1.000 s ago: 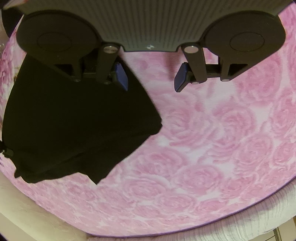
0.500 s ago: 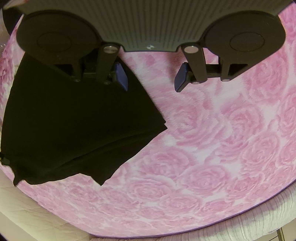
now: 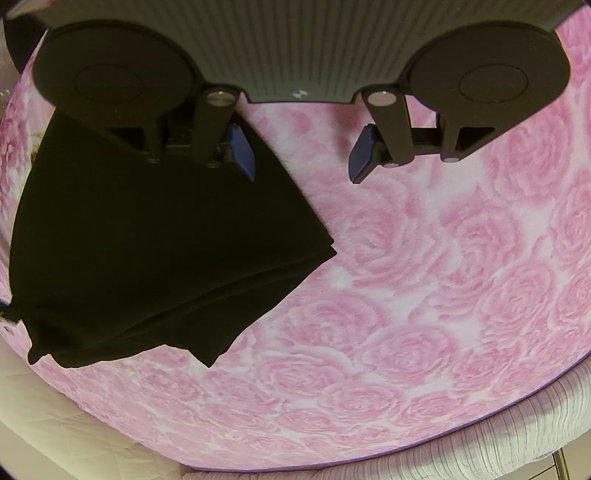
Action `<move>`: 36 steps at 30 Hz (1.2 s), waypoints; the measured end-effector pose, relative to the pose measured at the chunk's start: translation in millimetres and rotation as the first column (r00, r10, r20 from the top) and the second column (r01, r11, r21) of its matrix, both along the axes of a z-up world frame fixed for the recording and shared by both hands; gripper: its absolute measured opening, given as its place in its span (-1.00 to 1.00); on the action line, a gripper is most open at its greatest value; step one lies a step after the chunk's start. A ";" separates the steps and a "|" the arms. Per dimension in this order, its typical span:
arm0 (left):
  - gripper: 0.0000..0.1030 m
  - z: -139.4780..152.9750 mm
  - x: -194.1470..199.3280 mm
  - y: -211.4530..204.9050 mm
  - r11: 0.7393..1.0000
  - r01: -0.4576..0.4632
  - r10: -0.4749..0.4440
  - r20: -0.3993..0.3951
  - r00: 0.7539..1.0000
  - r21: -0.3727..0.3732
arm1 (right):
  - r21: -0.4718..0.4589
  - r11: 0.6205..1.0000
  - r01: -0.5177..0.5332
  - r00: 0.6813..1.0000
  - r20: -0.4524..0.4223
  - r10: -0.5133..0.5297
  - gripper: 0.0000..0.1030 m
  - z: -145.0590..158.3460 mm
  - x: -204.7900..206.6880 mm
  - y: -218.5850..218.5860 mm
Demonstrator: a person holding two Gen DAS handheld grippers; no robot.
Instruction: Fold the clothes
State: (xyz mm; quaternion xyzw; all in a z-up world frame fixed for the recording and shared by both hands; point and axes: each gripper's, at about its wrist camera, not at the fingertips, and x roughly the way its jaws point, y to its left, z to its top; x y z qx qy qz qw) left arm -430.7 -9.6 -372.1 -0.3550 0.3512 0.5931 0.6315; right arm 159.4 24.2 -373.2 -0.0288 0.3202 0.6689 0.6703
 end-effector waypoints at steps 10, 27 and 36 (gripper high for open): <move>-0.01 1.8 -5.7 -7.6 1.000 -0.009 0.009 0.000 1.000 0.003 | -0.106 0.994 0.004 0.998 0.062 0.003 -0.37 -9.5 -8.5 14.9; 0.05 9.2 -30.3 -43.2 0.999 -0.030 0.030 0.031 0.999 0.011 | -0.159 0.740 -0.653 0.664 0.349 0.661 0.01 -0.7 -206.2 -125.2; 0.09 4.0 -37.3 -61.6 1.000 -0.030 0.030 0.067 0.997 0.000 | -0.225 0.533 -0.816 0.263 0.677 0.687 0.25 -18.7 -288.4 -143.8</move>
